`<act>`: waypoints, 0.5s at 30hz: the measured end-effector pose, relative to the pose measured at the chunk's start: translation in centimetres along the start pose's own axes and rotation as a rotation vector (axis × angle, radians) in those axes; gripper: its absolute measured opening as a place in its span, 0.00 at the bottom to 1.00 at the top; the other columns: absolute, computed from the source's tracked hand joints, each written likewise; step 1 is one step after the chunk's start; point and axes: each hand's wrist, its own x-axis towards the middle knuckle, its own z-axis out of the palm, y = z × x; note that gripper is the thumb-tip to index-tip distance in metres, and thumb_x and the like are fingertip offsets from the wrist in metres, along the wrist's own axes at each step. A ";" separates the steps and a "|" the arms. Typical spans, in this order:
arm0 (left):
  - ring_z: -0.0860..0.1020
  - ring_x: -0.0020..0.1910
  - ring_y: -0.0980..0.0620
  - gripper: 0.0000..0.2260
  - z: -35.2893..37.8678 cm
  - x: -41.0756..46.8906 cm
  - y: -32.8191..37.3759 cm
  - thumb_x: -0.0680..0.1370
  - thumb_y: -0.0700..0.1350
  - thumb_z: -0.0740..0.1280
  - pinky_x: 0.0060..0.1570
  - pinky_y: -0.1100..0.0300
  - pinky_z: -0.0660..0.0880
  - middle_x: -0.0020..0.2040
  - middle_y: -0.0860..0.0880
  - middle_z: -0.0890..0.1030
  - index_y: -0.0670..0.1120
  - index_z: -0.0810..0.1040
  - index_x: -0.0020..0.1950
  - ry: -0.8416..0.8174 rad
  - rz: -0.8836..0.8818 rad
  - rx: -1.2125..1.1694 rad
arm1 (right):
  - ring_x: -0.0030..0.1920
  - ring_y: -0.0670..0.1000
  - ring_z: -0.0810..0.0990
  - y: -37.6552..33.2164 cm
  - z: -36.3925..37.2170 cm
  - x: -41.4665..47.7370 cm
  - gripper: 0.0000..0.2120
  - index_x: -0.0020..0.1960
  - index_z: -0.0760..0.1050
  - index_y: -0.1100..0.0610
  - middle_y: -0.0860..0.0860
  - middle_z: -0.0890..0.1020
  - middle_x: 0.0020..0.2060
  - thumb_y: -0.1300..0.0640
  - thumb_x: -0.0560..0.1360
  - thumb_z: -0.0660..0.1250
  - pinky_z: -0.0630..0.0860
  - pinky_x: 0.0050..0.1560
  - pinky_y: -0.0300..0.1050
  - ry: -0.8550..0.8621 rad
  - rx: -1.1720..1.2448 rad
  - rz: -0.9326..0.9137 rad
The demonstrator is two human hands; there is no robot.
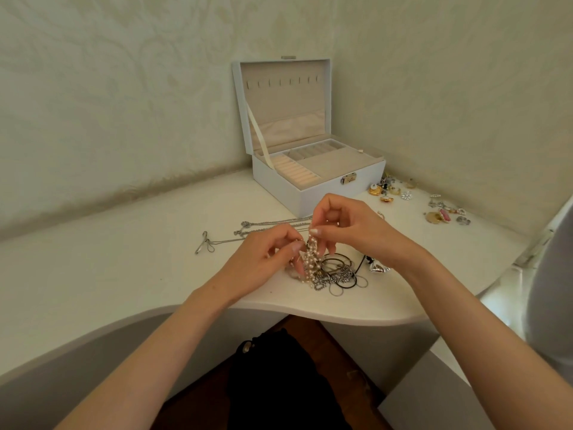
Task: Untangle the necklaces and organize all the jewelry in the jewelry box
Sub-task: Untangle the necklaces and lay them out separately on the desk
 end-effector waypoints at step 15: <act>0.77 0.31 0.52 0.08 0.6 0.5 -0.8 0.82 0.41 0.54 0.35 0.66 0.71 0.31 0.46 0.81 0.44 0.70 0.46 0.057 -0.078 -0.205 | 0.37 0.41 0.74 1.3 0.6 -0.6 0.14 0.45 0.79 0.49 0.45 0.79 0.39 0.66 0.66 0.75 0.71 0.41 0.34 -0.195 -0.369 0.021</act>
